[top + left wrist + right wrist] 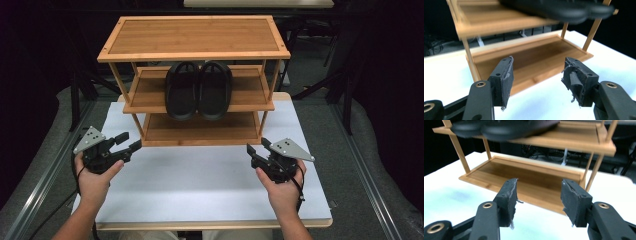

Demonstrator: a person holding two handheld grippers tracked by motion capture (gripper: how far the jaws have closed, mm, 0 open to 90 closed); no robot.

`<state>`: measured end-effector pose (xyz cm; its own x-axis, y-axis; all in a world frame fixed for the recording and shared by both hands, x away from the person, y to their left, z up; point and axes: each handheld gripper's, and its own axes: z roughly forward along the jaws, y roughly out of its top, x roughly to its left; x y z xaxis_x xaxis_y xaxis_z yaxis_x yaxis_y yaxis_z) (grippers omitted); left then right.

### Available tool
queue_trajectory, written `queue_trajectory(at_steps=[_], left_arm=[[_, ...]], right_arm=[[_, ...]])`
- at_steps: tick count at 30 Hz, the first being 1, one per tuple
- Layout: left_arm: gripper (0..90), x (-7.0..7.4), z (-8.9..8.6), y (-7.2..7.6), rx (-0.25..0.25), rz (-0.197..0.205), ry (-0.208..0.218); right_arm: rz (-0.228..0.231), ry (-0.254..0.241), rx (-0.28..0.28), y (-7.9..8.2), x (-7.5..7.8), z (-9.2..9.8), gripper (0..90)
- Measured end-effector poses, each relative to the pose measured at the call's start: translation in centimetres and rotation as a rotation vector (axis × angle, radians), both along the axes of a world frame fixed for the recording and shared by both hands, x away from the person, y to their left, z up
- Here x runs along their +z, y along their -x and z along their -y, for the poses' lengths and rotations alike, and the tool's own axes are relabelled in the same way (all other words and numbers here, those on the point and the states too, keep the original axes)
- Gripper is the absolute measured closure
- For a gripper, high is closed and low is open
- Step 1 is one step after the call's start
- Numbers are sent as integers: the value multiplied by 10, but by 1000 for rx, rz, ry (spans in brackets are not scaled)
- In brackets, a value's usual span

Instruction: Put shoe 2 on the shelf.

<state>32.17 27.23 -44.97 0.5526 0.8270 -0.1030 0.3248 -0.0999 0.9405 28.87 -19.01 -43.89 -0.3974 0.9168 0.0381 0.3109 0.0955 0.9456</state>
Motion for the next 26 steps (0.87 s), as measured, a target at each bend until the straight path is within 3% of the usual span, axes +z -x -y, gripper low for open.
queue_trajectory(at_steps=[8, 16, 19, 21, 24, 26], left_arm=[[413, -36, -11, 8, 32, -73, 32], [416, -58, -21, 18, 48, -106, 9], [421, -70, -21, 22, 26, -126, -5], [425, -79, -22, 23, 13, -166, 5], [426, -86, -19, 20, -3, -203, 8], [426, -90, -15, 18, -20, -212, -8]], right_arm=[[-42, -23, -27, 6, -32, 8, 466], [-82, -11, -46, 12, -57, 9, 466], [-82, -20, -52, 15, -66, 10, 466], [-79, -25, -59, 17, -75, 11, 466], [-100, -41, -60, 18, -87, 12, 460], [-124, -24, -63, 17, -94, 11, 455]])
